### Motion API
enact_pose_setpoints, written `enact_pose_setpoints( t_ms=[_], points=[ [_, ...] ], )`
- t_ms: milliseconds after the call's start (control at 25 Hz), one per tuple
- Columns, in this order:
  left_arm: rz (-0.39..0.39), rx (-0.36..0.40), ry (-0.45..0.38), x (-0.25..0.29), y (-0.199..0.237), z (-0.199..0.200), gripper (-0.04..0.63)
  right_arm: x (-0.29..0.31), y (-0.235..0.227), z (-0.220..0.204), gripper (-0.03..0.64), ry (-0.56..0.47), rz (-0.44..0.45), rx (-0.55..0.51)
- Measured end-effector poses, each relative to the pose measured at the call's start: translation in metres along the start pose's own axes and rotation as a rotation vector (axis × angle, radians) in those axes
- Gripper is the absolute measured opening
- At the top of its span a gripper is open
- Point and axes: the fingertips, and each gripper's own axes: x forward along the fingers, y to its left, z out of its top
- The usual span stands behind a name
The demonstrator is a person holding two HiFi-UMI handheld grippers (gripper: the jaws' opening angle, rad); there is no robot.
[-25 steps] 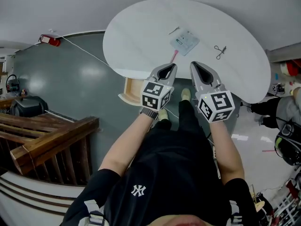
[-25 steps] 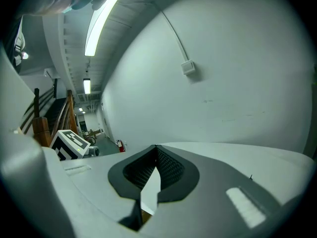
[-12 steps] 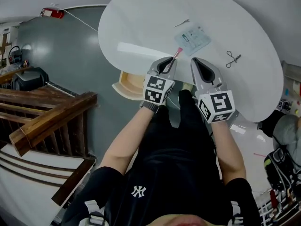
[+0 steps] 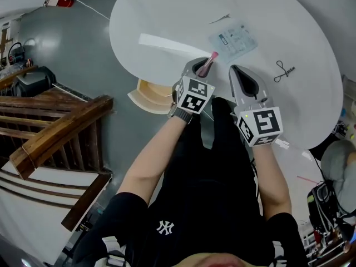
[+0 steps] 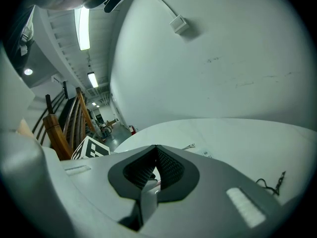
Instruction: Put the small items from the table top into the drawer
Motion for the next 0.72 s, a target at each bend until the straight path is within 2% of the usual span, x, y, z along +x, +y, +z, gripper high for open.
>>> enact_pose_setpoints(
  t_ms=[360,720],
  points=[
    [-0.001,0.022,0.055,0.019,0.002,-0.016,0.057,-0.002,-0.007,-0.017,0.022,0.027,-0.032,0.023],
    [-0.016,0.02,0.032,0.02,-0.005,-0.017,0.046,-0.005,-0.007,-0.025,0.022,0.034,-0.059,0.044]
  ],
)
